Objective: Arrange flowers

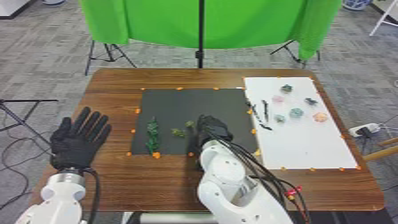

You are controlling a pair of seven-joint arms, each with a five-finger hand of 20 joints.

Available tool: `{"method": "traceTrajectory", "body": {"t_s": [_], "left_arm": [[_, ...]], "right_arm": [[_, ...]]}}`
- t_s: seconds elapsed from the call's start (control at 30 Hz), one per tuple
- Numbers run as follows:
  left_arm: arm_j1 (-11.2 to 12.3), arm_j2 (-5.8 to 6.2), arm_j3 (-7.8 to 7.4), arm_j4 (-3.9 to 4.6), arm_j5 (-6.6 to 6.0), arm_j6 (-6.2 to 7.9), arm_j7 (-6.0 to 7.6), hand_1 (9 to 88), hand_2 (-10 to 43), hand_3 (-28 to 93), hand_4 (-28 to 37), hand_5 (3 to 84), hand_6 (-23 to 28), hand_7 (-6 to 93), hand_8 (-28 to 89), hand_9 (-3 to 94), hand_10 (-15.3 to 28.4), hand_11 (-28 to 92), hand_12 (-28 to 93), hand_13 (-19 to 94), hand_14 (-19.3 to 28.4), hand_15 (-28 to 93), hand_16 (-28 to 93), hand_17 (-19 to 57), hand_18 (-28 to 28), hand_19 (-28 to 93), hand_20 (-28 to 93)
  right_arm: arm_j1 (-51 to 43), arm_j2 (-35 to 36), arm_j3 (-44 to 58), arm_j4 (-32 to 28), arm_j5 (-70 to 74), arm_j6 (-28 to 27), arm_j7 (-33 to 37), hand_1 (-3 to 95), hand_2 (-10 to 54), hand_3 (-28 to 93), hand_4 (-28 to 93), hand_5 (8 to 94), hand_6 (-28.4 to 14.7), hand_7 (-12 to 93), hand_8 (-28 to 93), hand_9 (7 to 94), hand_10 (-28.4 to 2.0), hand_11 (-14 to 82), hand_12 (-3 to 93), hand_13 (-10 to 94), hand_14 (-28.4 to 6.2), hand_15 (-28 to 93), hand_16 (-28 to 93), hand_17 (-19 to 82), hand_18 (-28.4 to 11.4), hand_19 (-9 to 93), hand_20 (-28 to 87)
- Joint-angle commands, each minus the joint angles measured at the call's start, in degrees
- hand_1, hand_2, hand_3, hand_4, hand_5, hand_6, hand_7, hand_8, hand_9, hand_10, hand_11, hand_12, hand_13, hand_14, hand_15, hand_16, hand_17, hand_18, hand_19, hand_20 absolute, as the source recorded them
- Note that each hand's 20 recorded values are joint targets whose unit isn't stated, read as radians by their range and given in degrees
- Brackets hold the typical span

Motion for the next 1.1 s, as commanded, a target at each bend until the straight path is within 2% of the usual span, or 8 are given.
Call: {"method": "traceTrajectory", "body": {"t_s": [0.03,0.07,0.13,0.2,0.37,0.5,0.8,1.1], "left_arm": [[1.66,-0.33,-0.27,0.03,0.11,0.57,0.3,25.7,17.2,77,-28.3,41.7,8.9,9.2,-10,37.6,15.3,20,9,28,15.7,32,-7,-6.6,13.1,35,12],[1.53,-0.36,-0.25,0.1,0.02,0.64,0.15,25.7,17.2,77,-28.3,41.7,8.9,9.2,-10,37.6,15.3,20,9,28,15.7,32,-7,-6.6,13.1,35,12],[1.65,-0.69,-0.17,0.07,0.09,0.47,0.1,25.8,17.2,77,-28.3,41.8,9.0,9.1,-10,37.6,15.3,20,9,28,15.7,32,-7,-6.6,13.1,35,12],[2.19,-0.93,-0.45,-0.13,-0.14,0.28,0.69,25.8,17.2,77,-28.3,41.8,9.0,9.2,-10,37.6,15.4,20,9,28,15.7,32,-7,-6.6,13.1,35,12],[4.16,-2.79,-1.64,-0.7,0.11,-0.51,2.17,25.9,17.2,77,-28.3,41.8,8.9,9.2,-10,37.6,15.4,20,9,28,15.7,32,-7,-6.6,13.1,35,12],[5.28,-3.16,-2.24,-1.07,-0.22,-0.37,2.78,25.8,17.2,77,-28.3,41.8,8.9,9.2,-10,37.6,15.5,20,9,28,15.7,32,-7,-6.6,13.1,35,12],[4.95,-3.54,-2.23,-0.68,-0.25,-0.5,2.02,25.8,17.2,77,-28.3,41.8,9.0,9.2,-10,37.7,15.5,20,9,28,15.7,32,-7,-6.6,13.1,35,12],[4.48,-3.26,-1.93,-0.43,-0.26,-0.48,1.47,25.8,17.3,77,-28.3,41.8,9.0,9.1,-10,37.7,15.5,20,9,28,15.7,32,-7,-6.6,13.1,35,12]], "right_arm": [[-0.79,0.08,0.12,-1.9,1.85,1.44,0.43,75.1,-9.5,-28,57,76.6,-6.5,32,17,73.0,-21.6,43.6,26.6,64,-19.2,76,27,36,-28.4,93,64],[-0.8,0.12,0.2,-2.02,1.93,1.68,0.14,73.6,-9.5,-28,59,76.6,-6.5,32,16,73.0,-21.7,43.6,26.5,64,-19.3,76,27,36,-28.4,93,64],[-0.8,0.44,0.42,-2.52,2.33,3.53,-0.1,45.8,-9.5,54,-5,76.4,-6.9,31,14,72.9,-21.8,43.2,26.4,64,-19.3,76,27,36,-28.4,93,64],[-0.65,1.06,0.63,-3.69,3.08,4.0,-0.68,38.6,-9.5,75,-22,76.1,-7.1,31,12,72.8,-21.9,42.9,26.2,63,-19.2,76,27,36,-28.4,93,64],[-0.79,3.71,1.42,-6.46,4.13,4.67,-2.61,38.0,-9.5,76,-23,76.1,-7.1,31,10,72.9,-21.9,42.7,25.9,64,-19.0,76,27,36,-28.4,93,64],[-1.33,4.69,2.64,-6.53,4.14,3.05,-2.83,38.0,-9.5,77,-22,78.4,-6.8,30,7,75.2,-21.5,40.9,25.2,65,-19.0,76,27,37,-28.4,93,63],[-2.95,4.73,3.56,-5.51,4.12,-4.17,-1.7,42.6,-9.5,76,-19,79.2,-7.6,27,13,75.7,-21.7,38.0,24.5,64,-19.2,75,28,35,-28.4,93,62],[-3.95,4.84,2.02,-5.53,2.59,-2.6,-4.41,49.0,-9.5,78,-18,78.9,-7.7,23,11,76.0,-20.3,29.6,26.5,63,-18.6,74,27,34,-28.4,93,60]]}}
